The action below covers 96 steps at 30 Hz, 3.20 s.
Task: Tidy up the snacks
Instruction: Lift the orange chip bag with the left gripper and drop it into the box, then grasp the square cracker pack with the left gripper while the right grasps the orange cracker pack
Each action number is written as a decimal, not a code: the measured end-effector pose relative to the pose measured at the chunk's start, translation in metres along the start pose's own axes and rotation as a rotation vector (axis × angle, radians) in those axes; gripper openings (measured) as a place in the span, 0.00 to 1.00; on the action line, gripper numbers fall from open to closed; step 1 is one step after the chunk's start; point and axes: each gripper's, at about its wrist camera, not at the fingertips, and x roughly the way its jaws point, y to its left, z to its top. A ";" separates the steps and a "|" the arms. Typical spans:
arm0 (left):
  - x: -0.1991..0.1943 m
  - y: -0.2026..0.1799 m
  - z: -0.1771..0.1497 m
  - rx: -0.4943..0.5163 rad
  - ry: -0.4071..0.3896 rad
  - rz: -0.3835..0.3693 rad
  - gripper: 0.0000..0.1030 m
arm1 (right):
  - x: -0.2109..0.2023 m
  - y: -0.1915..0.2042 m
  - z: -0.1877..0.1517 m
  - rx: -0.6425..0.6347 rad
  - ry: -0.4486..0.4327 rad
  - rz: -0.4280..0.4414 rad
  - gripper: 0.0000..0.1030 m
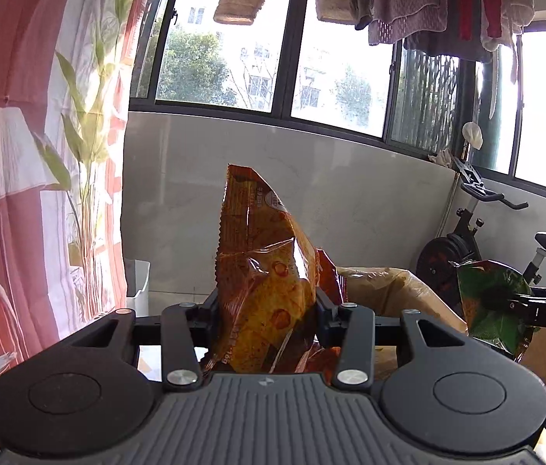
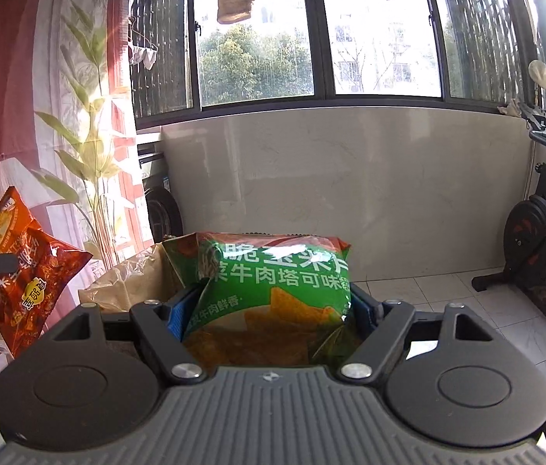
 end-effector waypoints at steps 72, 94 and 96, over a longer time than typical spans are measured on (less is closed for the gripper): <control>0.012 0.061 -0.123 -0.136 0.304 0.146 0.77 | -0.002 -0.004 -0.147 0.077 0.261 -0.110 0.93; 0.016 0.031 -0.193 -0.148 0.495 0.121 0.69 | 0.020 0.004 -0.225 -0.046 0.410 -0.015 0.50; 0.017 0.027 -0.196 -0.149 0.513 0.111 0.68 | 0.020 0.005 -0.227 -0.046 0.416 -0.006 0.49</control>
